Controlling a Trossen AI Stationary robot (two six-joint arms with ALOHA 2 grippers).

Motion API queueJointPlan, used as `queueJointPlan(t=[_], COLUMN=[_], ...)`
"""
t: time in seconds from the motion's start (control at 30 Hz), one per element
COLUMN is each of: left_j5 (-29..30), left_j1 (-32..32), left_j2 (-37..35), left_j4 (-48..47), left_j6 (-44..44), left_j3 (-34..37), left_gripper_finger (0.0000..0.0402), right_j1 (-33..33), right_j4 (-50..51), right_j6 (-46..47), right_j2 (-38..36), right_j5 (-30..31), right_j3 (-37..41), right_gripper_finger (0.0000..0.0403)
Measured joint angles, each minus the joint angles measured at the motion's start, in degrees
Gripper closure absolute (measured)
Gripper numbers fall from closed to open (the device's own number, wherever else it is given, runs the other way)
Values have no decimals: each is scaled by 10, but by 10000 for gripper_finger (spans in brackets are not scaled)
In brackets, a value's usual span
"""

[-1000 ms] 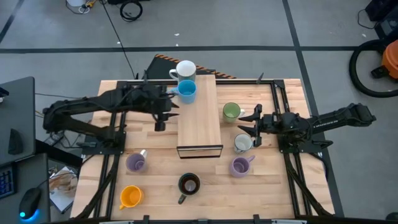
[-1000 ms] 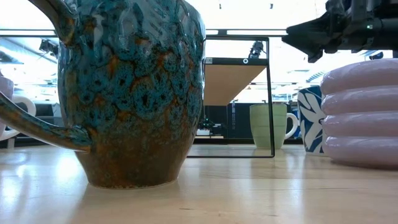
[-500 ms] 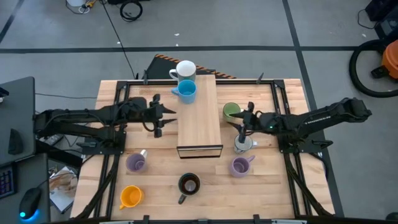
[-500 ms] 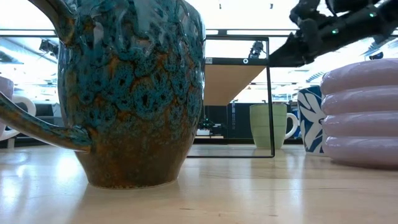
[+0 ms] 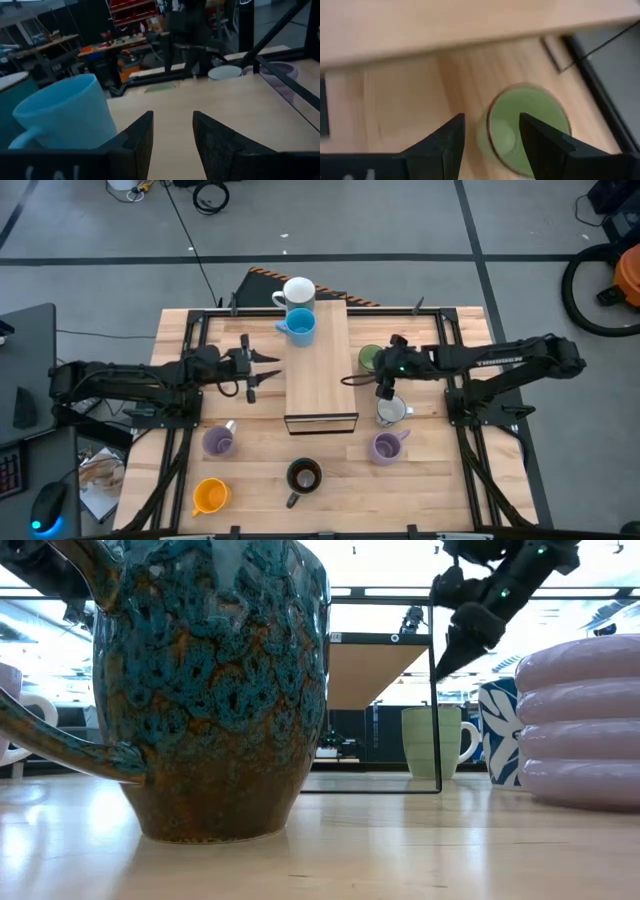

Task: Place coffee mugs
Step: Put the green mug on the shelf

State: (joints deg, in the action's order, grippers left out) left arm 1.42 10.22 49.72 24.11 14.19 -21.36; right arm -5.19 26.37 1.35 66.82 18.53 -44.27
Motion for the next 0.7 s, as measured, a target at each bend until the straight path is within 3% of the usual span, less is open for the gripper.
queueJointPlan(t=[0.13,0.37,0.7], left_j5=[0,0,-2], left_j1=[0,-2,-3], left_j2=[-1,1,1], left_j4=[-3,-22,-12], left_j6=[-23,-60,-27], left_j3=[3,3,3], left_gripper_finger=[258,258,258], right_j1=[-12,-46,-78], right_j4=[40,68,67], right_j6=[-50,-92,-124], right_j2=[25,61,113], right_j5=[-45,-32,-75], right_j3=[-14,-18,-19], right_gripper_finger=[213,217,224])
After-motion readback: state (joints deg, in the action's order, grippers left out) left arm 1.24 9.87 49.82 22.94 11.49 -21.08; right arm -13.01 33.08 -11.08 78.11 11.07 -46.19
